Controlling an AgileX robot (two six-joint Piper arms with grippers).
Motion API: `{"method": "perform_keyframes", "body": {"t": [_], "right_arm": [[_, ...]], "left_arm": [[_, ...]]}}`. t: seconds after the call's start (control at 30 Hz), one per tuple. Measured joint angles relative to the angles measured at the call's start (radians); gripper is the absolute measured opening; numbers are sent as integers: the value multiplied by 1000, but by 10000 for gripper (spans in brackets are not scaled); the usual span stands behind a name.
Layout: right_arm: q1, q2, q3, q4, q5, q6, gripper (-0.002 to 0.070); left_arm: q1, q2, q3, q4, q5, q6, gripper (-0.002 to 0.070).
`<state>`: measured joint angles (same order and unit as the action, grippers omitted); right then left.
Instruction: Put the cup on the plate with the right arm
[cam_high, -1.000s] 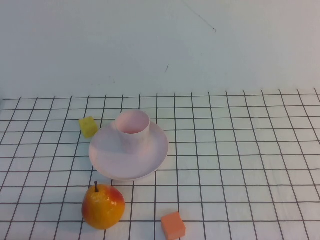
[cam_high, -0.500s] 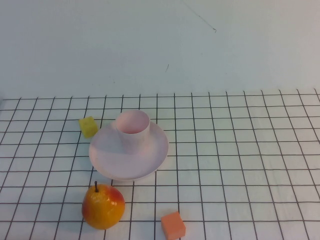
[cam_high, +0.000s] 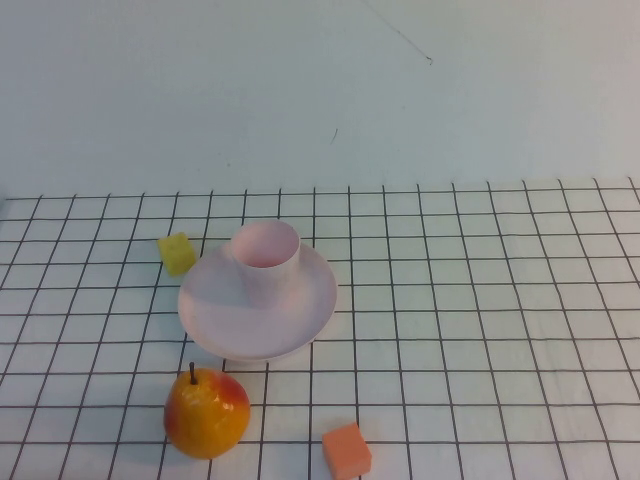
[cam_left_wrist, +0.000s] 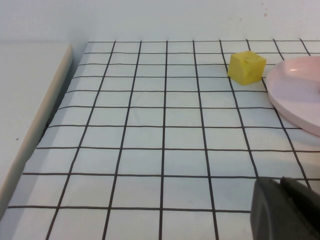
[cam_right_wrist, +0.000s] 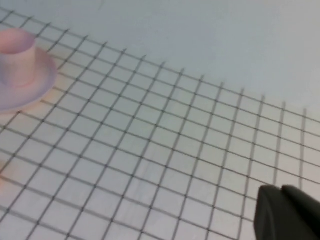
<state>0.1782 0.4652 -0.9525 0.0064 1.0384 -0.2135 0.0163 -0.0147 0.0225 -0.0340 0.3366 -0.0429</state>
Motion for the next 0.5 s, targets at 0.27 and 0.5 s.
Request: {"method": "perform_keyframes", "body": {"t": [0.27, 0.5], "right_arm": [[-231, -305, 507, -31, -501, -14, -2], [-303, -465, 886, 10, -856, -14, -2]], "left_arm": [[0, 0, 0, 0, 0, 0, -3], [0, 0, 0, 0, 0, 0, -3]]}}
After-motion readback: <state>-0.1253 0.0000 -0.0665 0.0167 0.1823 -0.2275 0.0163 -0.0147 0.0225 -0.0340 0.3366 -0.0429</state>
